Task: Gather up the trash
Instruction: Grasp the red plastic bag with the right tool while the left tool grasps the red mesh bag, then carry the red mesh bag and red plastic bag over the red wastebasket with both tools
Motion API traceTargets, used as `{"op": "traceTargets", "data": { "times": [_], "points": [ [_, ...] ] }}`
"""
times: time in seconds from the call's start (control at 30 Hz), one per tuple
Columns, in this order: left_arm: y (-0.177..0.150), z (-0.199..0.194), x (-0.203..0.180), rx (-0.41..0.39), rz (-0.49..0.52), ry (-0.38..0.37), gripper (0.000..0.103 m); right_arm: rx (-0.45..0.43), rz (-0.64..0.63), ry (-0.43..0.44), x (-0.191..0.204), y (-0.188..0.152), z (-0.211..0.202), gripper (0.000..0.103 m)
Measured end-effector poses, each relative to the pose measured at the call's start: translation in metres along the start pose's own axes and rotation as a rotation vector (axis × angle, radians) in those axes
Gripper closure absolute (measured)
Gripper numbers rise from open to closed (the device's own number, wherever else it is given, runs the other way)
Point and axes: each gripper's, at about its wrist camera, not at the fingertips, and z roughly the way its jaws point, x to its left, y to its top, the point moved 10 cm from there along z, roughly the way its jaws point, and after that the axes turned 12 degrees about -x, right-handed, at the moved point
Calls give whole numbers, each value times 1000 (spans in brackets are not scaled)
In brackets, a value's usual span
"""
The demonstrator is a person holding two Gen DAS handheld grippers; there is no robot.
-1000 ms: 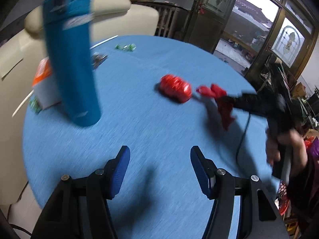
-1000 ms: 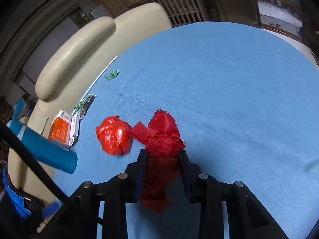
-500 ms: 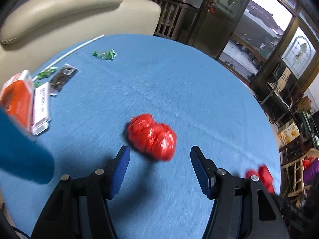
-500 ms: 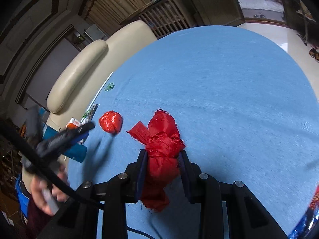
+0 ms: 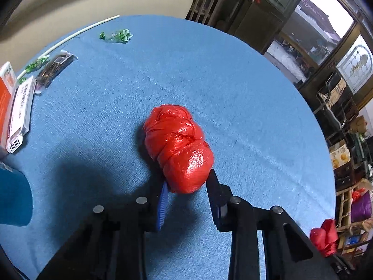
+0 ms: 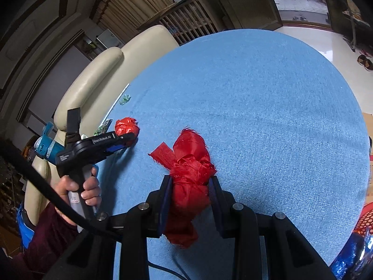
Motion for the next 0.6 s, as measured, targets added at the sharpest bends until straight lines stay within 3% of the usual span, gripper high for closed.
{"op": "traceTargets", "data": {
  "times": [0.27, 0.6],
  "points": [
    [-14, -28, -11, -12, 58, -29, 73, -45, -4, 7, 8, 7, -17, 69],
    [-41, -114, -65, -79, 211, -122, 73, -119, -12, 15, 12, 12, -63, 69]
  ]
}}
